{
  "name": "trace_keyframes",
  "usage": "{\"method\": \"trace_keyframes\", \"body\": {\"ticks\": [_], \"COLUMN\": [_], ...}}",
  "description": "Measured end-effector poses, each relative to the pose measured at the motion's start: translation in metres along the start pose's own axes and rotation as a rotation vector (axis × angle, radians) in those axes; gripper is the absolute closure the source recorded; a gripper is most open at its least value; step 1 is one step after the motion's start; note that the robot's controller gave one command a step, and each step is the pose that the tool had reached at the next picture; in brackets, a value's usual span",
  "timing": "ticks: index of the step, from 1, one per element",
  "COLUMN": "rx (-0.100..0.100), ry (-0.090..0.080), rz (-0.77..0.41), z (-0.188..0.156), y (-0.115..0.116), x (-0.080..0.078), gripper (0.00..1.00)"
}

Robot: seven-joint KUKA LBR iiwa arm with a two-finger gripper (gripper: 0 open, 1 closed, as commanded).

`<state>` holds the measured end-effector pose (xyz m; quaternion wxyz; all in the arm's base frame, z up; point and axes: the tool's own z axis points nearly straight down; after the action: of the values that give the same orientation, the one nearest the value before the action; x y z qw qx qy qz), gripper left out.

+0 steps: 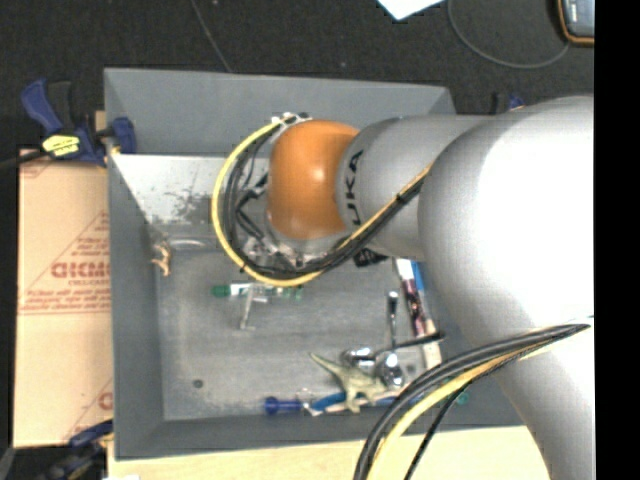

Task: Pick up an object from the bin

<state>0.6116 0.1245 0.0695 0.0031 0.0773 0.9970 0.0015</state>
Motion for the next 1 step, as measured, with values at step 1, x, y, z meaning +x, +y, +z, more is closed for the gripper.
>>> {"method": "trace_keyframes", "body": {"ticks": [1], "rx": [0.000], "ry": [-0.003], "rz": [-0.032], "z": [-0.0600], "y": [-0.0001], "x": [-0.0079], "gripper": [0.00]}}
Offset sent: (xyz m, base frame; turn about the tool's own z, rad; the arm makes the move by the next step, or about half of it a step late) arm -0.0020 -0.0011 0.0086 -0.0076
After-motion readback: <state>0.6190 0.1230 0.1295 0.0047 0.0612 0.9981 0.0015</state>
